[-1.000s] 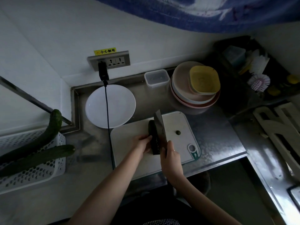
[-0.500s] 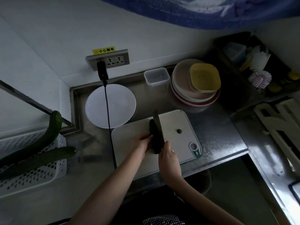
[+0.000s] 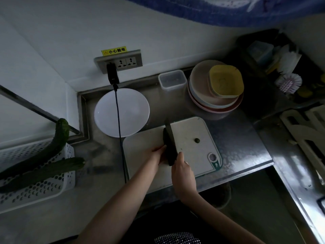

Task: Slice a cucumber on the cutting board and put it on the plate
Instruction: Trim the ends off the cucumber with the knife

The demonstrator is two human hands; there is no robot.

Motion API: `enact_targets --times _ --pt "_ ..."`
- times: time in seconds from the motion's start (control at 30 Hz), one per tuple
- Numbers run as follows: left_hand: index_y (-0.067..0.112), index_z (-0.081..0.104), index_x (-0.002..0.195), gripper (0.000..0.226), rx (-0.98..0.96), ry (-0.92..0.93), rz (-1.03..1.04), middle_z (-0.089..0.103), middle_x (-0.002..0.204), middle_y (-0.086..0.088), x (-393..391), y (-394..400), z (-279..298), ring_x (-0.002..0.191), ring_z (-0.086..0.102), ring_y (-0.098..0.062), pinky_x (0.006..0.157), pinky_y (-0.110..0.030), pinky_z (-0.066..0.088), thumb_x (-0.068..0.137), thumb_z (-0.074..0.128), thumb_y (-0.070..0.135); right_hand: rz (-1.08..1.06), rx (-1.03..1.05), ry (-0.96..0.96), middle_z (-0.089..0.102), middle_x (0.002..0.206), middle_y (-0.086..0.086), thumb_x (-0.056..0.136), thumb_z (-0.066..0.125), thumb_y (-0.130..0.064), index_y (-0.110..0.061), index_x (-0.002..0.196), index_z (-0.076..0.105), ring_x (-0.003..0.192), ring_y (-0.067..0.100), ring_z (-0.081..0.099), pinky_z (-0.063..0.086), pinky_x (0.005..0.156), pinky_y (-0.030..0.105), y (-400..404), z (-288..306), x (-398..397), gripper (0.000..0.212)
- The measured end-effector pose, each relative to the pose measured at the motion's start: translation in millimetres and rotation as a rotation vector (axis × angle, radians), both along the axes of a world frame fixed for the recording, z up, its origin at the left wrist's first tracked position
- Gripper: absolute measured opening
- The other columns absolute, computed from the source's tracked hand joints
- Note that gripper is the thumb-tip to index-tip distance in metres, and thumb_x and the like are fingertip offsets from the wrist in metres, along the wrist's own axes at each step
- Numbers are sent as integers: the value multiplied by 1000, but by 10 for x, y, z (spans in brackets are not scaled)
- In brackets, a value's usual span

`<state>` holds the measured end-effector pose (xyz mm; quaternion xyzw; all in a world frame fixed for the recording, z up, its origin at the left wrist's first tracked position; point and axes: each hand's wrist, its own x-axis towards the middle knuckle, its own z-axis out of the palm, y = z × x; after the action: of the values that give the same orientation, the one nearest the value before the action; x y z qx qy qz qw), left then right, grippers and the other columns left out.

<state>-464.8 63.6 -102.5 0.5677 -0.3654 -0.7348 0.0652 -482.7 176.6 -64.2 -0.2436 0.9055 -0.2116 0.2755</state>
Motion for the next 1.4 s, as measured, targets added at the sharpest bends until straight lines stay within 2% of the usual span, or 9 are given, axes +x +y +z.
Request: enact_targets --times 0.17,0.3,0.47,0.63,0.97,1.13,1.27,1.33,1.4 --pt "8 63 92 5 -4 -12 -35 63 114 -21 -63 0 -33 103 61 -32 74 -32 50 89 61 5 -25 -16 2 62 82 12 99 33 -13 -17 103 32 70 31 60 47 57 42 37 -27 -44 6" --pt "-5 54 124 31 54 -46 -78 53 129 -25 -122 -7 -64 120 51 -37 95 -38 41 94 52 6 -23 -16 -17 61 81 12 99 34 -13 -20 96 29 70 31 61 49 58 44 27 -20 -31 9" --pt "-3 51 129 37 40 -95 -106 53 129 -22 -139 -3 -66 120 51 -34 85 -30 39 94 54 10 -16 28 -3 61 82 11 99 33 -13 -18 98 30 70 30 61 47 57 40 7 -26 -36 6" --pt "-3 47 132 42 48 -109 -68 48 135 -22 -139 -25 -73 125 46 -32 94 -31 36 94 54 12 -13 25 -10 58 79 8 98 33 -11 -21 94 27 66 27 58 44 53 37 -21 -38 -10 13" --pt "-4 54 125 39 52 -141 -46 55 128 -21 -137 9 -83 117 52 -32 87 -28 38 90 61 13 -48 35 -29 60 79 8 98 36 -12 -21 93 29 67 27 59 49 55 40 -16 -89 -64 12" --pt "-4 58 117 33 29 -117 8 60 106 -14 -115 25 -101 96 53 -22 74 -29 44 87 64 9 -23 76 -41 62 84 9 99 34 -15 -23 93 28 74 29 61 53 63 43 -30 -165 -55 11" --pt "1 66 101 22 17 -127 21 65 102 -16 -96 16 -177 97 60 -26 92 -34 46 81 71 9 1 138 -43 64 90 9 99 33 -14 -23 99 29 79 29 64 56 69 46 -49 -214 -52 10" --pt "14 66 81 9 -84 -156 -53 68 92 -11 -78 -5 -182 93 64 -27 88 -35 49 84 69 22 31 193 -31 65 98 10 99 33 -10 -20 111 30 88 28 66 55 74 42 -39 -230 -65 15" --pt "16 55 66 33 -437 -242 -235 60 69 -5 -70 -45 -56 73 61 -24 66 -29 45 93 55 35 51 244 -49 63 106 13 98 29 -9 -13 128 26 97 30 64 52 78 41 -31 -244 -78 30"
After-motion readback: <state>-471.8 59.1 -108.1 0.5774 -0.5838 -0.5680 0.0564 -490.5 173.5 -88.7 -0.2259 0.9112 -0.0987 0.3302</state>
